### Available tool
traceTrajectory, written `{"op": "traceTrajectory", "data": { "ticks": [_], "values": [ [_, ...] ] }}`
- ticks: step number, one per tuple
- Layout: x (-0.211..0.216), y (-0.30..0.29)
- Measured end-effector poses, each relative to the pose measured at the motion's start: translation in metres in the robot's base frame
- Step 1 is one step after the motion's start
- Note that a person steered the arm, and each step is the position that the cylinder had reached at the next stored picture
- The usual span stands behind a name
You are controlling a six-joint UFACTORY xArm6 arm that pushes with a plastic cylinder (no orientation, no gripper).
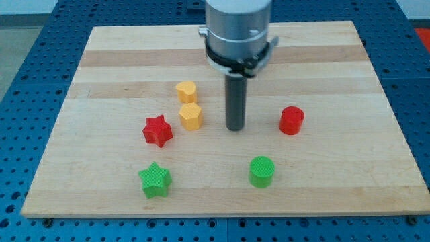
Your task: Move the yellow blocks towards the upside of the board
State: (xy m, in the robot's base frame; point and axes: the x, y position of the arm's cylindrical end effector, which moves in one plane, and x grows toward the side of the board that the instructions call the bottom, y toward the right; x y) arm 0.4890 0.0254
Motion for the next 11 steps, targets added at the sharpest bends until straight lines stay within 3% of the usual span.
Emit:
{"op": "traceTrajectory", "data": {
  "ticks": [1, 3, 5, 9, 11],
  "values": [
    [0.035, -0.007],
    [0.048, -0.032],
    [-0.006, -0.047],
    [0.005, -0.053],
    [-0.013, -0.053]
  ]
}}
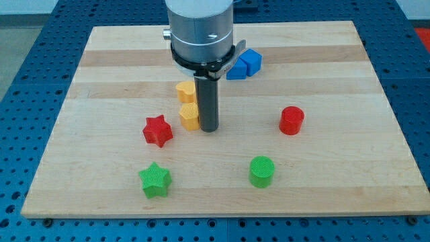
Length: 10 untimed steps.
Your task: Move the yellow blocks towards the upside of the board
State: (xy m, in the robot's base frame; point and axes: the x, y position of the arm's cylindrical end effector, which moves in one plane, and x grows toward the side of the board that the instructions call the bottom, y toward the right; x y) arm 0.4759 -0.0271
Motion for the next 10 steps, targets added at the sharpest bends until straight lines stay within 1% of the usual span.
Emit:
{"op": "traceTrajectory", "data": {
  "ticks": [2, 3, 4, 5, 6, 7, 8, 9, 10],
  "values": [
    [0.020, 0.004],
    [0.020, -0.002],
    [0.007, -0.028],
    [0.000, -0.036],
    [-0.042, -0.036],
    [-0.060, -0.036],
    [-0.047, -0.032],
    [0.001, -0.030],
    [0.033, -0.031]
  ]
}}
